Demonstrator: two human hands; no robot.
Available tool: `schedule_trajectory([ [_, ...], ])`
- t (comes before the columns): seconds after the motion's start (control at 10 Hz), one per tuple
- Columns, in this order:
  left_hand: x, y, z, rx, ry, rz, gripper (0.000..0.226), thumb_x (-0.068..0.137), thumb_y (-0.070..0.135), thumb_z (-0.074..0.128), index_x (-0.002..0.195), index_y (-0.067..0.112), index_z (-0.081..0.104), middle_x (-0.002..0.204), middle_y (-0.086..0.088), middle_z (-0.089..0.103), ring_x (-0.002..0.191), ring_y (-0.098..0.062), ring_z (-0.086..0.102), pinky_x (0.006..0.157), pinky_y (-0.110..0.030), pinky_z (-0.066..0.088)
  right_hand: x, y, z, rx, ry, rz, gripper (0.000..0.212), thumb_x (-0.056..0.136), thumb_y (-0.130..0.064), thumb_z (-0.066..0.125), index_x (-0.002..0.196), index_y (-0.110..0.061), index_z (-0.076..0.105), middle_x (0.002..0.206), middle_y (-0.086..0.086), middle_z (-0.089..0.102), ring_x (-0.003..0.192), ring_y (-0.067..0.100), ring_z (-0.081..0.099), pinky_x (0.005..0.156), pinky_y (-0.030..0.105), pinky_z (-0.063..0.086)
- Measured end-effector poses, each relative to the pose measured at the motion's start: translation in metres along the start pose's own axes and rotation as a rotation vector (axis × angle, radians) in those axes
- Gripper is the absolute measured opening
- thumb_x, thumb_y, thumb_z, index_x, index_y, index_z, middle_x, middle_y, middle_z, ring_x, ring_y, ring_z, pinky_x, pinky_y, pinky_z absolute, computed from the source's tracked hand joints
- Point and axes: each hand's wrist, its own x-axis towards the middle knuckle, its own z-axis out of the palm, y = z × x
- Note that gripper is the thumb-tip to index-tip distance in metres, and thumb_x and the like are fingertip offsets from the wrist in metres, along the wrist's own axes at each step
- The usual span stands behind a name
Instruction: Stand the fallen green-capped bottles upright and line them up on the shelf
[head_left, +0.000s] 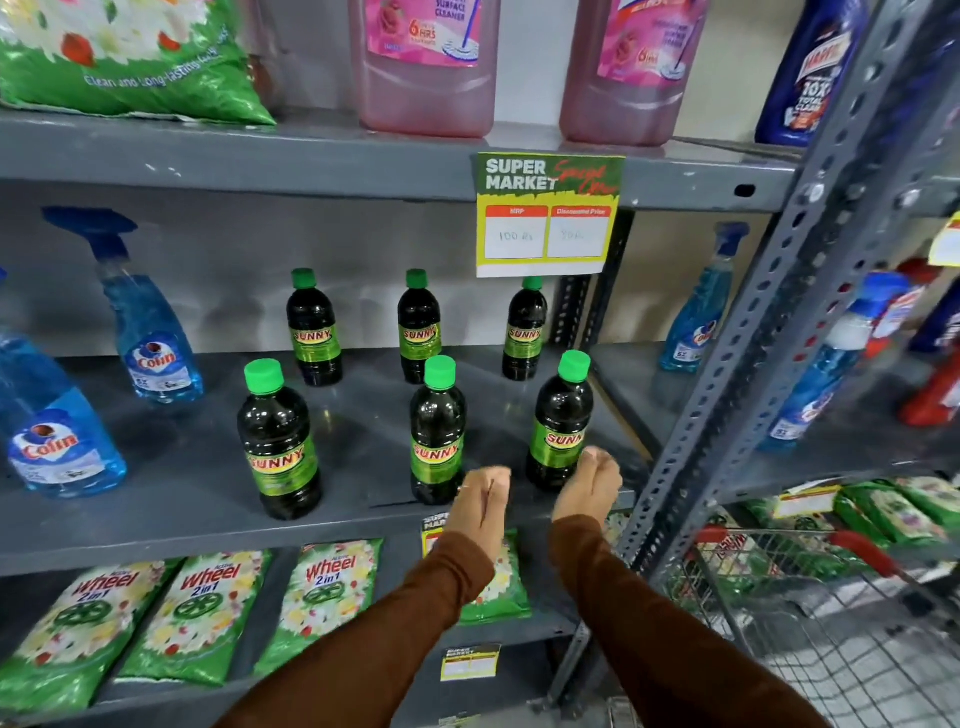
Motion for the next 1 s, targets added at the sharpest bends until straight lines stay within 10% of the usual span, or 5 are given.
schedule_trajectory([
  [0.1, 0.028, 0.016, 0.028, -0.394, -0.167, -0.418, 0.07, 0.09, 0.057, 0.022, 0.143, 0.011, 0.024, 0.155, -0.005, 0.02, 0.142, -0.017, 0.02, 0.117, -0.034, 0.013, 0.022, -0.004, -0.004, 0.131, -0.146, 0.227, 0.049, 0.097, -0.033, 0.034, 0.136, -0.003, 0.035, 0.14, 0.007, 0.04, 0.131, 0.019, 0.035, 0.111, 0.032, 0.024],
  [0.5, 0.045, 0.043, 0.049, -0.526, -0.224, -0.538, 0.068, 0.092, 0.048, -0.001, 0.144, 0.006, 0.009, 0.157, -0.01, 0.004, 0.145, -0.022, 0.006, 0.117, -0.031, 0.008, 0.045, 0.009, -0.015, -0.009, -0.278, 0.357, 0.093, 0.069, -0.081, 0.033, 0.132, -0.013, 0.045, 0.146, 0.01, 0.038, 0.133, 0.026, 0.036, 0.114, 0.038, 0.025],
  [0.7, 0.045, 0.04, 0.049, -0.511, -0.209, -0.533, 0.067, 0.093, 0.047, 0.001, 0.144, 0.005, 0.011, 0.157, -0.01, 0.007, 0.145, -0.021, 0.009, 0.117, -0.031, 0.008, 0.046, 0.005, -0.017, -0.002, -0.255, 0.35, 0.047, 0.099, -0.032, 0.027, 0.138, -0.008, 0.029, 0.145, 0.017, 0.036, 0.134, 0.029, 0.034, 0.107, 0.034, 0.03],
  [0.8, 0.048, 0.034, 0.048, -0.5, -0.202, -0.545, 0.068, 0.093, 0.048, 0.002, 0.144, 0.005, 0.011, 0.157, -0.009, 0.007, 0.145, -0.021, 0.009, 0.118, -0.031, 0.008, 0.041, 0.008, -0.014, -0.02, -0.265, 0.35, 0.062, 0.089, -0.051, 0.034, 0.135, -0.01, 0.038, 0.144, 0.012, 0.039, 0.132, 0.027, 0.037, 0.11, 0.037, 0.028],
  [1.0, 0.039, 0.013, 0.046, -0.542, 0.007, -0.424, 0.056, 0.092, 0.043, 0.036, 0.138, 0.011, 0.035, 0.152, -0.008, 0.03, 0.14, -0.023, 0.029, 0.119, -0.037, 0.02, 0.05, 0.011, -0.002, 0.229, -0.076, 0.398, 0.043, 0.091, -0.025, 0.038, 0.125, -0.001, 0.051, 0.129, 0.011, 0.053, 0.113, 0.021, 0.049, 0.103, 0.036, 0.036],
])
